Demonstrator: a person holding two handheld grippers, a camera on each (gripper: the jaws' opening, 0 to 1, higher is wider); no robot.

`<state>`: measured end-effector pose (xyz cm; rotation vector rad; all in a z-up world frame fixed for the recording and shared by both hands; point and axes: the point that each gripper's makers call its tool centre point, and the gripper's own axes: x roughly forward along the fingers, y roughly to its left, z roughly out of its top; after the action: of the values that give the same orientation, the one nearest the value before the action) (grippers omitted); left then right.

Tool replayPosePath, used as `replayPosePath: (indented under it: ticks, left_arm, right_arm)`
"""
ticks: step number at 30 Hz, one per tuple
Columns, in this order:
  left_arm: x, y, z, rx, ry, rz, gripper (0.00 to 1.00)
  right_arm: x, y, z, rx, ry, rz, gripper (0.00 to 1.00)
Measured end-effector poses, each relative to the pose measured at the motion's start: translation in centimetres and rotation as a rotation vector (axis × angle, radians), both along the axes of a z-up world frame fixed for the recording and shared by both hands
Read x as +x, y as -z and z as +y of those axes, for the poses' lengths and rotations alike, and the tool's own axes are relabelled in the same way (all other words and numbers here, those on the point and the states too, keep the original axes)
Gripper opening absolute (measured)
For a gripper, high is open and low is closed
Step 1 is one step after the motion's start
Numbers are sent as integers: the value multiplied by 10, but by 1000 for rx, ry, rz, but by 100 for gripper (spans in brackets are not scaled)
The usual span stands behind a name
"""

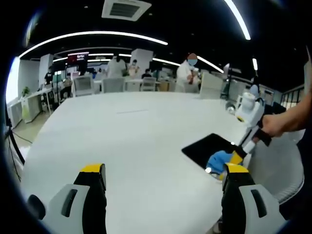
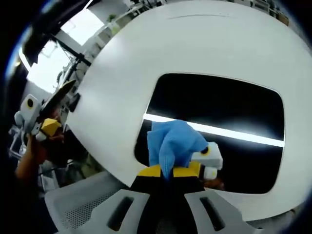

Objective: Wipe the mirror surface with the cleaning cloth until all visible marks leave the cleaned area.

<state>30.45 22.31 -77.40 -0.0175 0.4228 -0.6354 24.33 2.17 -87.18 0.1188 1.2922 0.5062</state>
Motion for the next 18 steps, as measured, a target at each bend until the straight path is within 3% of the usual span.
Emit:
replayPosePath:
  ticks: [18]
  left_arm:
    - [-6, -2, 1, -1, -16, -8, 100]
  right_arm:
    - [0, 0, -12, -4, 11, -8, 0]
